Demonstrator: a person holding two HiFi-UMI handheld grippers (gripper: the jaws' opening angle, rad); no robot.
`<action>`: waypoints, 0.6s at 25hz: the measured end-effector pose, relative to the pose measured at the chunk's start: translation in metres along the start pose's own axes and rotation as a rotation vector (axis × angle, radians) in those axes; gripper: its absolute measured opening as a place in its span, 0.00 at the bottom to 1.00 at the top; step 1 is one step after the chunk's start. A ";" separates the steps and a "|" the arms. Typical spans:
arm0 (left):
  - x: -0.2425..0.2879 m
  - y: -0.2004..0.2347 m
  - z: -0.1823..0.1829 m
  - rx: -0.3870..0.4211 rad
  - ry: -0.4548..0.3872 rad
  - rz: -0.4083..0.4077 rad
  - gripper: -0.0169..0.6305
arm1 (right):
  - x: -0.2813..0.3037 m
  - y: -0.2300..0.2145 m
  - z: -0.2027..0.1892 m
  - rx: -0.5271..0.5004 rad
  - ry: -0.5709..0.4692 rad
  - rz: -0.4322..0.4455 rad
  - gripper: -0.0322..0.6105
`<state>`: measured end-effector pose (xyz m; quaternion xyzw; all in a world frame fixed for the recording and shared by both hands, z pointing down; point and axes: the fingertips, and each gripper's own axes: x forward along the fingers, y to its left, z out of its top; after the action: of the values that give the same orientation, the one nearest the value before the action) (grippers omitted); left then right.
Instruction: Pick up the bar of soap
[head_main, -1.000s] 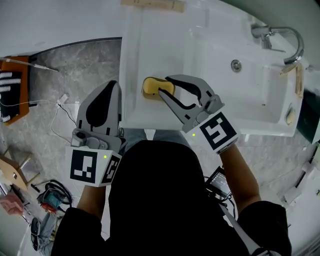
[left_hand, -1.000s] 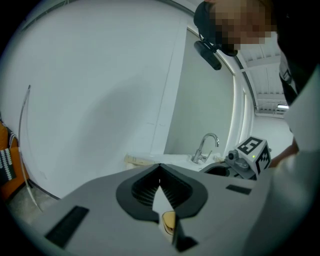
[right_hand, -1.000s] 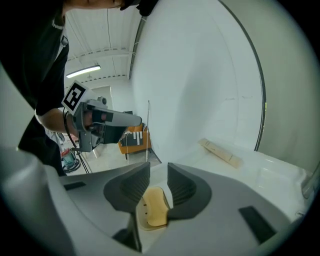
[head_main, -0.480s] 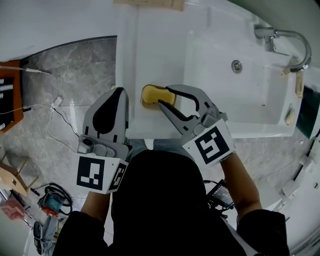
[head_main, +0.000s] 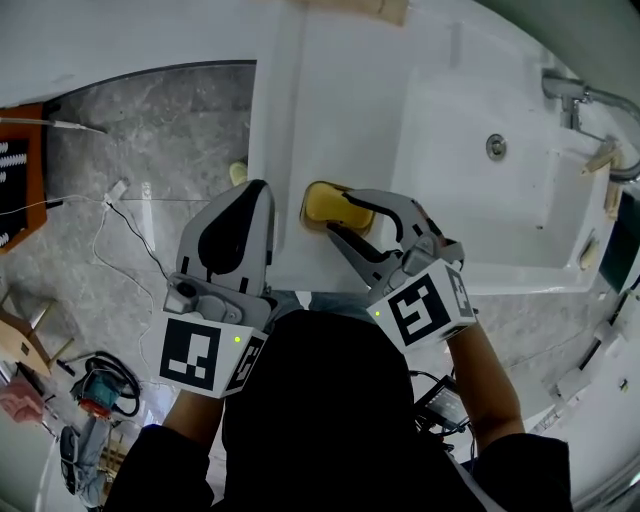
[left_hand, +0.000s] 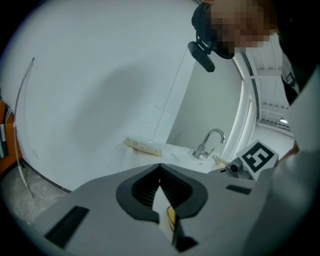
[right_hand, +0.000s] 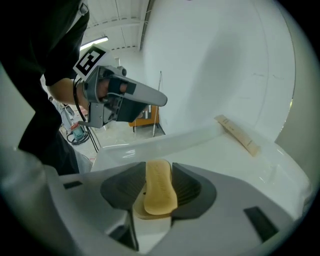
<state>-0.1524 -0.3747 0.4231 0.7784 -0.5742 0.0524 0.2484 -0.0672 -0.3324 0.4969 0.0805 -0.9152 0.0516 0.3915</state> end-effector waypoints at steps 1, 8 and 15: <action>0.000 0.002 0.000 -0.001 0.001 0.003 0.04 | 0.003 0.001 -0.001 -0.011 0.013 0.002 0.30; -0.002 0.009 0.003 -0.012 -0.007 0.021 0.04 | 0.018 0.005 -0.019 -0.113 0.167 -0.015 0.34; -0.006 0.012 0.002 -0.017 -0.008 0.028 0.04 | 0.030 0.005 -0.033 -0.224 0.281 -0.049 0.34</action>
<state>-0.1658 -0.3726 0.4232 0.7684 -0.5863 0.0478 0.2520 -0.0654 -0.3259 0.5408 0.0508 -0.8492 -0.0496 0.5233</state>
